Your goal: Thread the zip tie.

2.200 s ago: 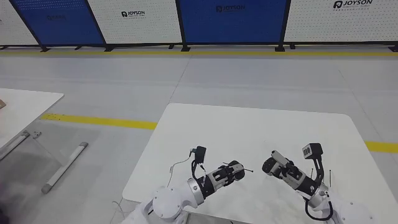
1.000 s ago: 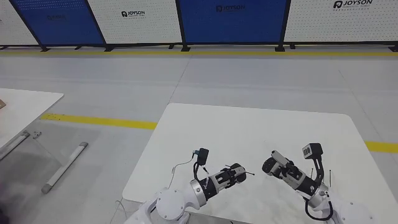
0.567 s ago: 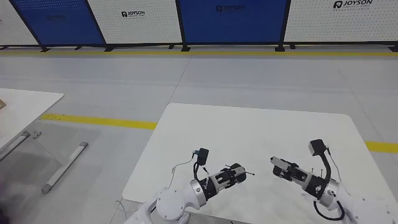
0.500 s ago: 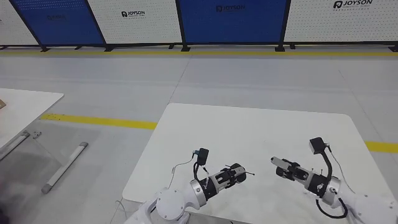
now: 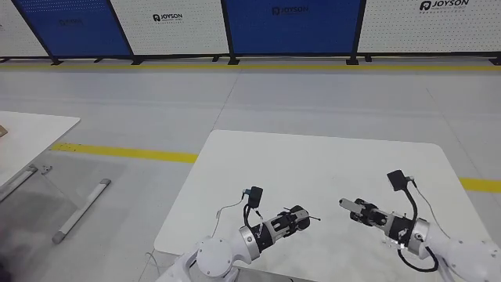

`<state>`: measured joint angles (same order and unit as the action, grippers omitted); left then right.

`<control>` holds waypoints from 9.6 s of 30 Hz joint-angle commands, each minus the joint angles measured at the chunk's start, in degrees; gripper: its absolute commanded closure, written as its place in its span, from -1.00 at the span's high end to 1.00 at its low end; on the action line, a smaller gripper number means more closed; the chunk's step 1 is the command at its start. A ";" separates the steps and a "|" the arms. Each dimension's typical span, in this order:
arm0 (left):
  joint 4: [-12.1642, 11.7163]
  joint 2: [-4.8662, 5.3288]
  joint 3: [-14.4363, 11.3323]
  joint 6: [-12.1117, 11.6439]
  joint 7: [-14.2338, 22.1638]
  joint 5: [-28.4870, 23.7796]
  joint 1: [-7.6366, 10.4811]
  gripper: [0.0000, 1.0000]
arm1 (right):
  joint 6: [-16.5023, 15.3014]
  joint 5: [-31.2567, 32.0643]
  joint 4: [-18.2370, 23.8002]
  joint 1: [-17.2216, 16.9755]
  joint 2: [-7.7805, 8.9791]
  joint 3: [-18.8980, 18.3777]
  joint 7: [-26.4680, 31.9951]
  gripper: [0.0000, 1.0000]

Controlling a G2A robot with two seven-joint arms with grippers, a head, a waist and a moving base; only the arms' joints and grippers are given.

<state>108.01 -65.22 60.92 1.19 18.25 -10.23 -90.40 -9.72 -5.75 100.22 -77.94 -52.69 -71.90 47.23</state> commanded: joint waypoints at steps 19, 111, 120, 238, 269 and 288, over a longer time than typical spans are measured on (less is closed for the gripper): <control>0.00 0.00 0.00 0.00 0.00 0.00 0.00 -1.00 | -0.39 13.80 -2.25 3.04 2.97 -9.37 17.57 1.00; 0.00 0.00 0.00 0.00 0.00 0.00 0.00 -1.00 | 27.67 40.55 -3.72 13.33 4.35 1.48 32.41 -0.46; 0.00 0.00 0.00 0.00 0.00 0.00 0.00 -1.00 | 29.18 41.11 -6.25 15.15 4.48 4.66 32.41 -0.50; 0.00 0.00 0.00 0.00 0.00 0.00 0.00 -1.00 | 29.20 30.26 8.80 -3.91 3.77 -14.79 7.17 -1.00; 0.00 0.00 0.00 0.00 0.00 0.00 0.00 -1.00 | 29.20 19.87 20.76 -21.84 0.08 -12.44 -26.55 -1.00; 0.00 0.00 0.00 0.00 0.00 0.00 0.00 -1.00 | 28.32 20.52 20.20 -21.88 -0.24 -11.53 -29.29 -1.00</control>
<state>108.01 -65.22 60.92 1.19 18.25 -10.23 -90.40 18.96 14.62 120.64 -99.79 -52.77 -83.87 19.47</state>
